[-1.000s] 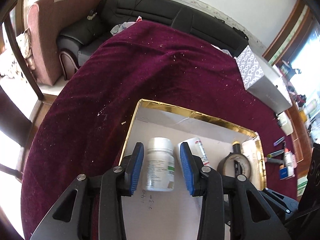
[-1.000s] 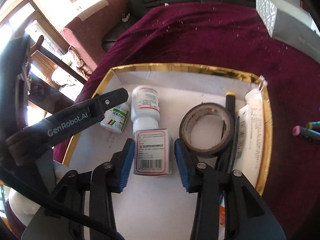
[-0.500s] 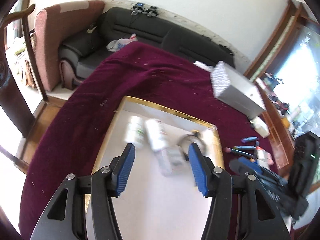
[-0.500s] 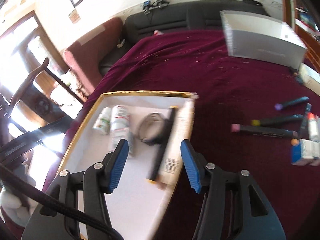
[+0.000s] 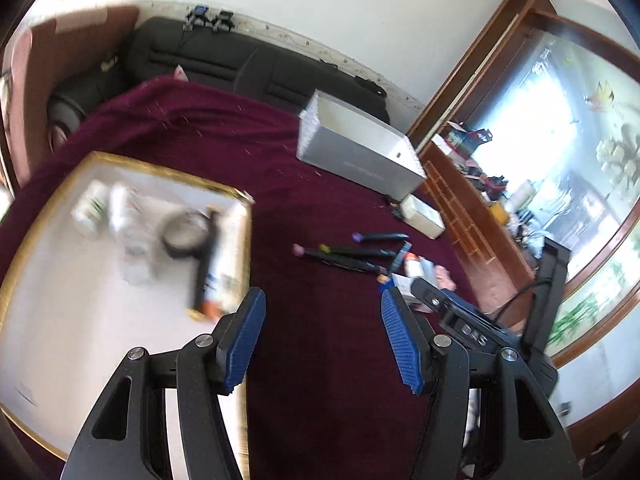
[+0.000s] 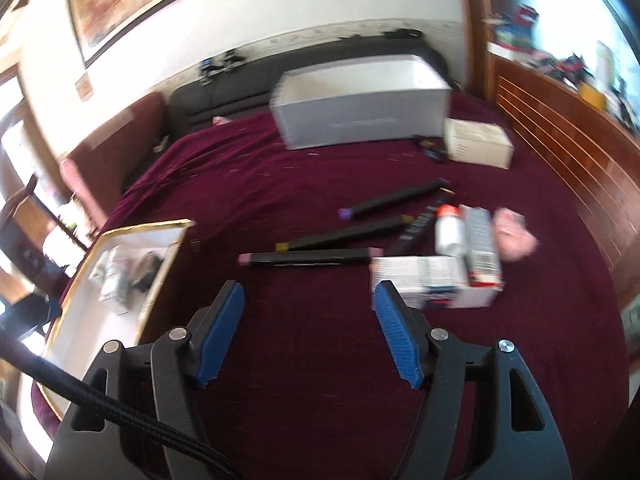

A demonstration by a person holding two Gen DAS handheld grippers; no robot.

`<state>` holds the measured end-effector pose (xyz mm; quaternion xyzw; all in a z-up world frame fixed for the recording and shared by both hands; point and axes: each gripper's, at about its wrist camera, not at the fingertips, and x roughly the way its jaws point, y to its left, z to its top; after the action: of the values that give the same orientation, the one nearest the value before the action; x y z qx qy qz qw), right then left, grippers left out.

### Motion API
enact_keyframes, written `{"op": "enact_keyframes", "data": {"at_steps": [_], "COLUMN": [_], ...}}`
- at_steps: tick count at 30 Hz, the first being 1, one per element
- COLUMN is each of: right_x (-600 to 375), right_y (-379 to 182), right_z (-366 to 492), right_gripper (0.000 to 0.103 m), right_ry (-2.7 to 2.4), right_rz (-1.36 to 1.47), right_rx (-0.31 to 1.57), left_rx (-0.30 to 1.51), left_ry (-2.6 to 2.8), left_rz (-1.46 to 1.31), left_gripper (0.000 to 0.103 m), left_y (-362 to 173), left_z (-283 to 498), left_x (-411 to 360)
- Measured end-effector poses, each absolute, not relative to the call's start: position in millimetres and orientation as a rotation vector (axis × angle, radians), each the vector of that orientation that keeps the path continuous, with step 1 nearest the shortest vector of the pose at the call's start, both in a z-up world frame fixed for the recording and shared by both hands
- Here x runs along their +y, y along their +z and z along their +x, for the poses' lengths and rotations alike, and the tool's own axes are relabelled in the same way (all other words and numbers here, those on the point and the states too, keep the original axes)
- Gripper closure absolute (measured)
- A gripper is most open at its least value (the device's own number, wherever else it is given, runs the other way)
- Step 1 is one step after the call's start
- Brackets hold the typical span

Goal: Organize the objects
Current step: 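Open the right tool over the tray and withdraw both tools, then move the left tool to the pink-capped black marker while the right tool approaches the white-green medicine box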

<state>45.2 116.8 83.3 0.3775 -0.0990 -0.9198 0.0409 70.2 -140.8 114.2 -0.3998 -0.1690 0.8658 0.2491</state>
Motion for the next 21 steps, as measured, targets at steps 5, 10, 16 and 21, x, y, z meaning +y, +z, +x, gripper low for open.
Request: {"op": "enact_keyframes", "data": {"at_steps": [5,10,16,21], "right_x": [157,189,211,215], "right_y": [69,65,62,59], "right_z": [45,52,47,25], "right_gripper": [0.036,0.036,0.036,0.036], "right_ry": [-2.863,-2.892,-2.903,-2.858], "right_rz": [1.214,1.219,1.261,1.266], "right_rx": [-0.376,-0.43,-0.469,-0.571], "left_rx": [-0.332,-0.232,-0.244,-0.277], "left_ry": [2.308,2.292,2.329,2.343], "left_rz": [-1.163,-1.196,-1.212,-1.253], "left_gripper": [0.049,0.049,0.049,0.049], "left_y": [90,73,50,33], "left_z": [80,83,66,52], "left_x": [-90,-61,-39,-34]}}
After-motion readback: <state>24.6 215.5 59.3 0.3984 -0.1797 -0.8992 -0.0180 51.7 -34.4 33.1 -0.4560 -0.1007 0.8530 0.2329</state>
